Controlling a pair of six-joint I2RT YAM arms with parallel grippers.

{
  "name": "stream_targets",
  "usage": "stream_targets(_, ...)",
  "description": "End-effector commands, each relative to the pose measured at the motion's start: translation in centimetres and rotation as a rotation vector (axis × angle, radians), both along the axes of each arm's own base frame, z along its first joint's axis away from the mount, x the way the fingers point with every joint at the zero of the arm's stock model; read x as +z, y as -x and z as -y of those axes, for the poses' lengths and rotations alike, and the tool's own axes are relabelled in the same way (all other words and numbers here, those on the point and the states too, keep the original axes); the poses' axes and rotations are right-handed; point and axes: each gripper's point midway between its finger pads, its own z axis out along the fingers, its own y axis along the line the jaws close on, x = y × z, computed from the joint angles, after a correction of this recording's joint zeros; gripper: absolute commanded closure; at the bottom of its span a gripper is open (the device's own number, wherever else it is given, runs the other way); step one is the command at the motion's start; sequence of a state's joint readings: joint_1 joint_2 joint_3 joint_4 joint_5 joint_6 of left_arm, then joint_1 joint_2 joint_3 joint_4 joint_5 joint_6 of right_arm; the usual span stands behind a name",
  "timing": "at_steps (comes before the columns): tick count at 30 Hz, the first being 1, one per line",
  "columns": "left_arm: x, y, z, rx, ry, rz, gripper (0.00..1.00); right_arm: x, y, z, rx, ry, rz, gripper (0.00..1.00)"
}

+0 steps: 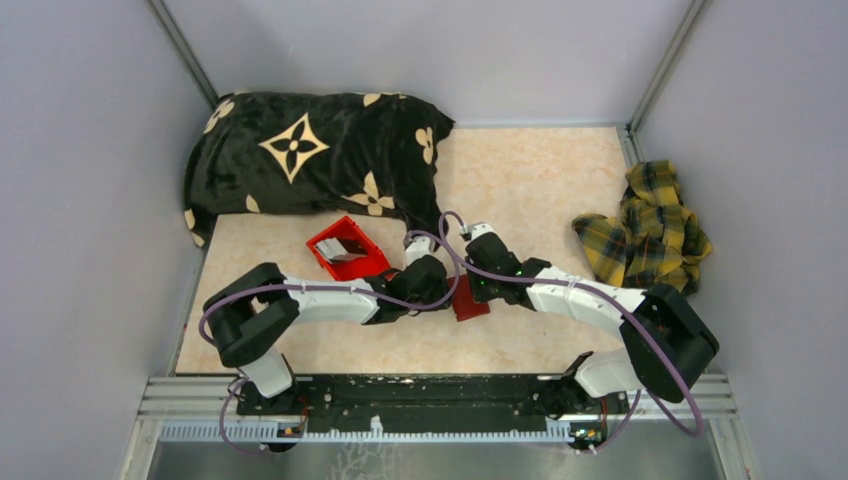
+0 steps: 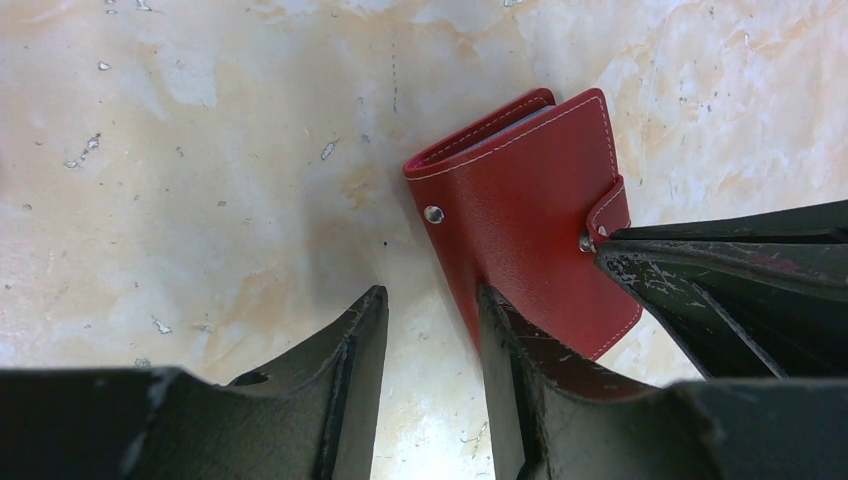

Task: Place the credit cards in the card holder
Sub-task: Close the card holder at the center of the board.

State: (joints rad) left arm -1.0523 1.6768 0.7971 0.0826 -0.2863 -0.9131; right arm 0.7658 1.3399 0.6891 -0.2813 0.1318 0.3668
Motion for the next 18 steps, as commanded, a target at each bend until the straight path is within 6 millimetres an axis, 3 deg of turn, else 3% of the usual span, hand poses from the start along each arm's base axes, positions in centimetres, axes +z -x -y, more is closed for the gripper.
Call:
stream_targets(1,-3.0,1.7,-1.4,-0.03,-0.095,-0.077,0.54,1.3,-0.3,-1.2,0.02,-0.029,0.032,1.0)
stream_targets(18,-3.2,1.9,-1.1,-0.039,-0.101,-0.08,0.54,-0.4,0.0,-1.3,0.026,-0.008,-0.013,1.0)
